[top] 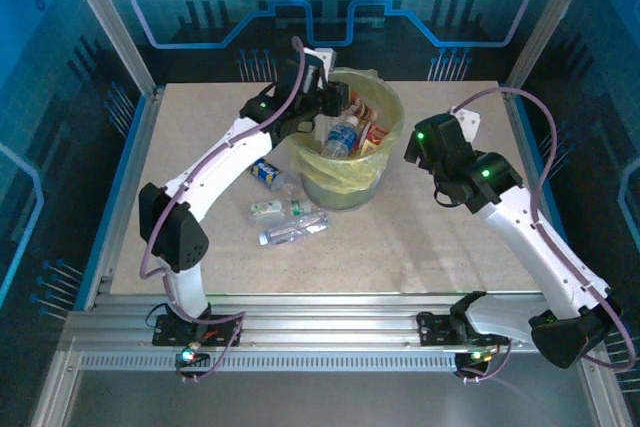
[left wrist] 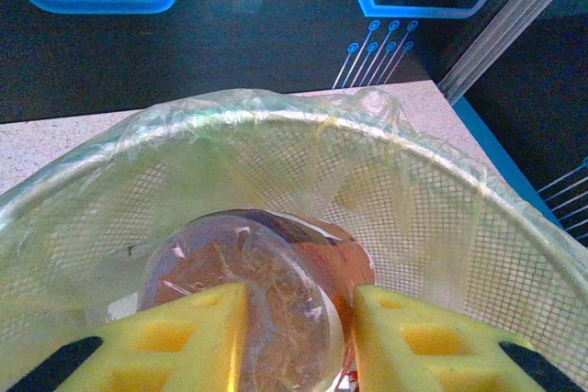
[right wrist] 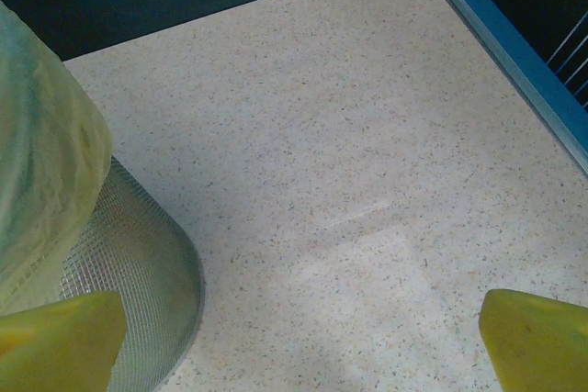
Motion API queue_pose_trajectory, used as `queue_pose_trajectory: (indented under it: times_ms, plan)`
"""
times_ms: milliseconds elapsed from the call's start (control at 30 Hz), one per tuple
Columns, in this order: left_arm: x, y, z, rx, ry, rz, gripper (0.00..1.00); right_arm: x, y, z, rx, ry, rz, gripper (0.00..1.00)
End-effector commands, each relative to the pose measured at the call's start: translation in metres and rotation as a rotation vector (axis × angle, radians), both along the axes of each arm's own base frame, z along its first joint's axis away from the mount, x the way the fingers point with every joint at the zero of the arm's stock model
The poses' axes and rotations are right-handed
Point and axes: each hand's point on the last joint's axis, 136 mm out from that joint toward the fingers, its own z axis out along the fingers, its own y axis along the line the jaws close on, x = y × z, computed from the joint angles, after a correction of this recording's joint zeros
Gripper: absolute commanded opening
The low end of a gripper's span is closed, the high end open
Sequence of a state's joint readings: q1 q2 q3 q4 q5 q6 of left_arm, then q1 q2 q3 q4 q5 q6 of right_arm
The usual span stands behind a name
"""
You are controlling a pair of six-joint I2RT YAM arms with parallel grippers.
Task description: Put the plastic bottles in the bin
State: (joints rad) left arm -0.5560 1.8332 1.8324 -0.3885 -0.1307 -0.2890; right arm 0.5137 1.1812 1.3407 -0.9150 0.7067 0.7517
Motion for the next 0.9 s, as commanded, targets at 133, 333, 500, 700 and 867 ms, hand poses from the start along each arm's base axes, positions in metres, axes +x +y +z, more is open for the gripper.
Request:
queue_pose_trajectory:
  times_ms: [133,333,500,700,867]
  plan:
    - [-0.050,-0.007,-0.028,-0.095,0.164,-0.109,0.36,0.007,0.001,0.002,0.011,-0.007,-0.007,1.00]
    - [-0.072,-0.011,-0.045,-0.167,0.245,-0.148,0.36,0.006,0.002,0.002,0.015,0.001,0.000,1.00]
    - [-0.078,-0.005,-0.044,-0.172,0.234,-0.142,0.40,0.004,0.002,0.005,0.027,-0.012,0.002,1.00]
    - [-0.080,-0.004,-0.007,-0.186,0.147,-0.166,0.51,0.005,0.009,0.008,0.037,-0.016,0.052,1.00]
    - [-0.087,0.006,0.038,-0.193,0.030,-0.168,0.66,0.006,0.010,0.013,0.025,-0.028,0.075,1.00]
